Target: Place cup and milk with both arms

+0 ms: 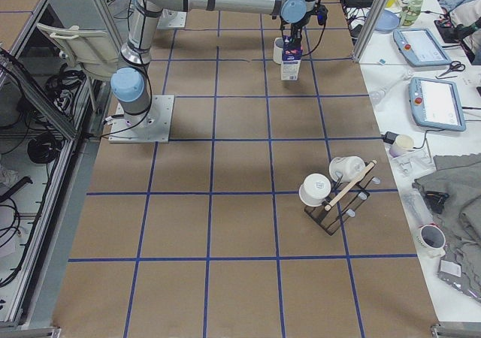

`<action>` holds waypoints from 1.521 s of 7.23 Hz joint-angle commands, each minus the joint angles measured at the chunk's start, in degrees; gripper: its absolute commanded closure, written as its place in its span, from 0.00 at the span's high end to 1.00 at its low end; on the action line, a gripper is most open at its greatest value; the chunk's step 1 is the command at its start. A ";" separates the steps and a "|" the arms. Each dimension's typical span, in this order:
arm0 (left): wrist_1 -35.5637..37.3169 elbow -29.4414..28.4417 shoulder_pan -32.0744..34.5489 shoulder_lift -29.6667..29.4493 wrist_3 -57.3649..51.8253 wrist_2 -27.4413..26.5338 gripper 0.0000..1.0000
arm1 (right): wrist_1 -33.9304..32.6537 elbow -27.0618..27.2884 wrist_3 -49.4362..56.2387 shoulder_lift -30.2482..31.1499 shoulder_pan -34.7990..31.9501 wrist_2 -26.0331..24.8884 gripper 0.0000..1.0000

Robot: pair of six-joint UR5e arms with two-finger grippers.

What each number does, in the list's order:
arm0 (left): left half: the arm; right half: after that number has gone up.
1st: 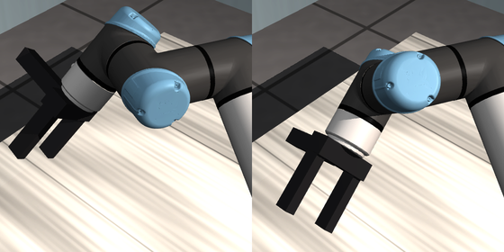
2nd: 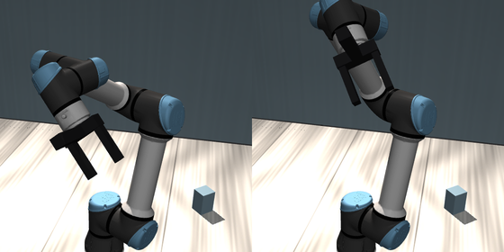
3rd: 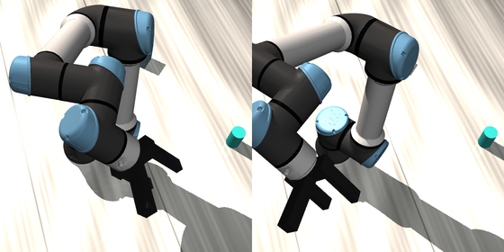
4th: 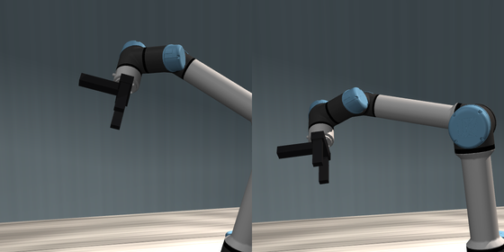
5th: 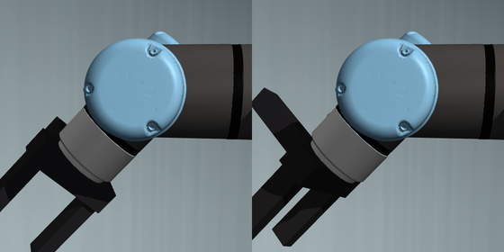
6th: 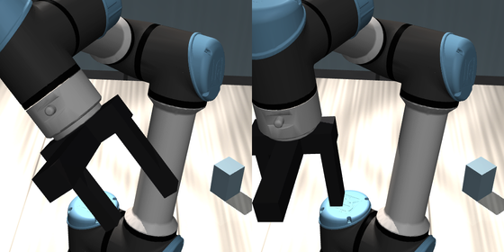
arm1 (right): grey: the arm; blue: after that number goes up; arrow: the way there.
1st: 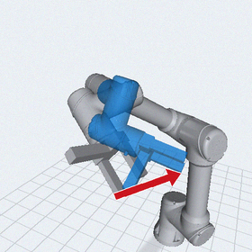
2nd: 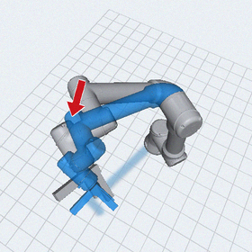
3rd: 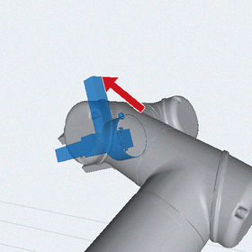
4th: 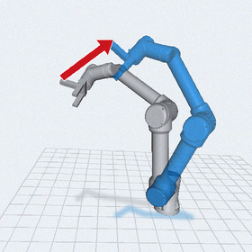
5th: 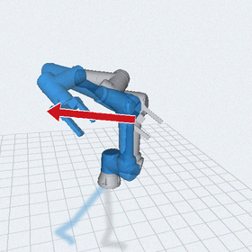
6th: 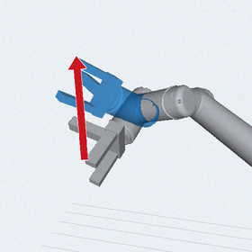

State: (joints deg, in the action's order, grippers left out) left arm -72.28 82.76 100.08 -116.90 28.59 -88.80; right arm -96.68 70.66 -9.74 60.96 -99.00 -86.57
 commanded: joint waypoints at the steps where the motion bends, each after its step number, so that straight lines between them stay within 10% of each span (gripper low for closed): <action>1: -4.86 0.91 -5.75 4.56 -8.97 -1.28 1.00 | -3.49 0.44 1.46 -1.37 -3.47 2.70 0.29; 8: -9.71 2.14 -12.17 15.11 -19.13 -2.78 1.00 | -4.05 3.35 1.66 -0.05 -3.13 0.00 0.43; 10: -15.33 2.41 -13.76 20.55 -26.12 -2.96 1.00 | -4.66 3.79 2.70 0.12 -2.96 0.09 1.00; 11: -16.91 3.37 -13.94 22.32 -26.04 -3.04 1.00 | -4.75 3.26 2.70 1.43 -2.69 -0.18 1.00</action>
State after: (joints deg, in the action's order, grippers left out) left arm -86.86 85.25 86.68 -97.22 3.94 -91.76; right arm -101.21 74.29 -7.28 61.30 -101.96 -86.49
